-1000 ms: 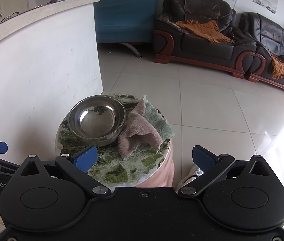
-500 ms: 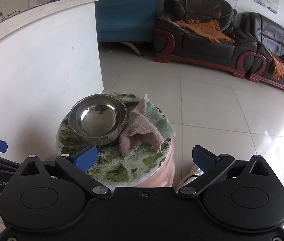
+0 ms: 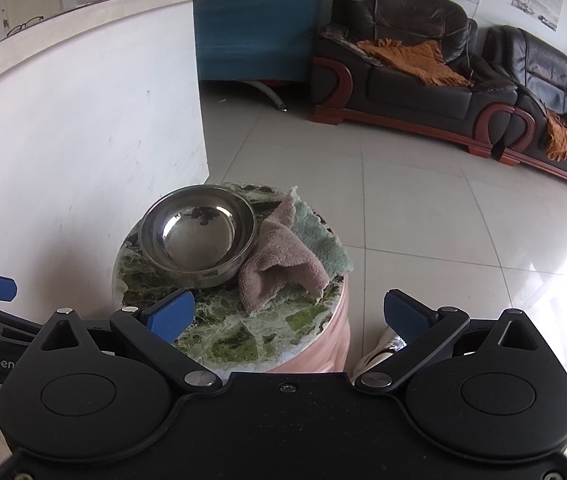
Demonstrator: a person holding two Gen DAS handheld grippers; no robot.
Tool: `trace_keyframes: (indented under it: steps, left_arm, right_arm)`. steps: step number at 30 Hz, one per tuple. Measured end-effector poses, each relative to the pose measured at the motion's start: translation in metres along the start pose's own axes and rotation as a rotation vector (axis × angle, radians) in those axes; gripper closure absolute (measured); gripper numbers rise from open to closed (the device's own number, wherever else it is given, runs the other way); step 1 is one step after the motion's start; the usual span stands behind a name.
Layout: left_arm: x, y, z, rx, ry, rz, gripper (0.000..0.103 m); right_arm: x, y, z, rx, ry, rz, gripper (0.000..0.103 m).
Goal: Clean bowl
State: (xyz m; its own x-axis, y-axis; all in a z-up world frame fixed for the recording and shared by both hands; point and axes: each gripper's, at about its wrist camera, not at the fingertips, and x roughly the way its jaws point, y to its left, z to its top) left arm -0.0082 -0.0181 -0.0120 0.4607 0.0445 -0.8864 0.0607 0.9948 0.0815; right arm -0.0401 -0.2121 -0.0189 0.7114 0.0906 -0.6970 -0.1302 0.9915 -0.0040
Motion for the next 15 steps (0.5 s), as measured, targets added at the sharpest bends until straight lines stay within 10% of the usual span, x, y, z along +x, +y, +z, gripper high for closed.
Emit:
trace_keyframes:
  steps: [15]
  left_arm:
    - [0.0014, -0.0031, -0.0005, 0.008, 0.005, -0.002, 0.012]
  right_arm:
    - [0.0022, -0.0009, -0.0006, 0.007, 0.007, 0.001, 0.000]
